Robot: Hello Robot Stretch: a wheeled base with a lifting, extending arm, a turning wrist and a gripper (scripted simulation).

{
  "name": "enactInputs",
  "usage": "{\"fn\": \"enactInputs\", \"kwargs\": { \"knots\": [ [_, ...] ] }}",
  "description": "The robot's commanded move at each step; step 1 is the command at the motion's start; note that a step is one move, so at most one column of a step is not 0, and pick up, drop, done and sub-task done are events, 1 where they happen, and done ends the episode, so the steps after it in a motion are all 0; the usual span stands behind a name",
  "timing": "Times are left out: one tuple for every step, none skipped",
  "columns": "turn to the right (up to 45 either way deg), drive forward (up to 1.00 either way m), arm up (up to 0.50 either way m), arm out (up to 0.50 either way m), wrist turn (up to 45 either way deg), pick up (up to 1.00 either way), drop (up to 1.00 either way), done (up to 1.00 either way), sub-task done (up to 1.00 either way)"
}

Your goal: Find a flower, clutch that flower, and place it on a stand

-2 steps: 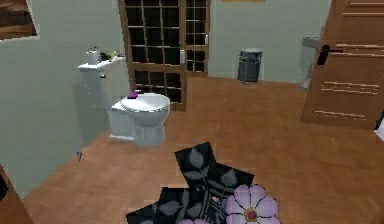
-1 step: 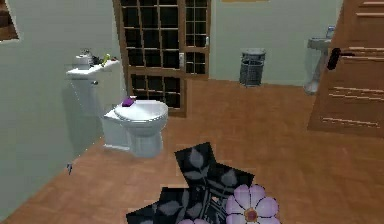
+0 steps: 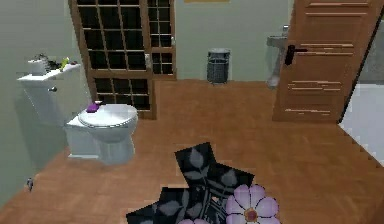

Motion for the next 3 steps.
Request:
{"fn": "enactInputs", "kwargs": {
  "knots": [
    [0.0,1.0,0.0,0.0,0.0,0.0,0.0,0.0,0.0],
    [0.0,1.0,0.0,0.0,0.0,0.0,0.0,0.0,0.0],
    [3.0,0.0,0.0,0.0,0.0,0.0,0.0,0.0,0.0]
  ]
}}
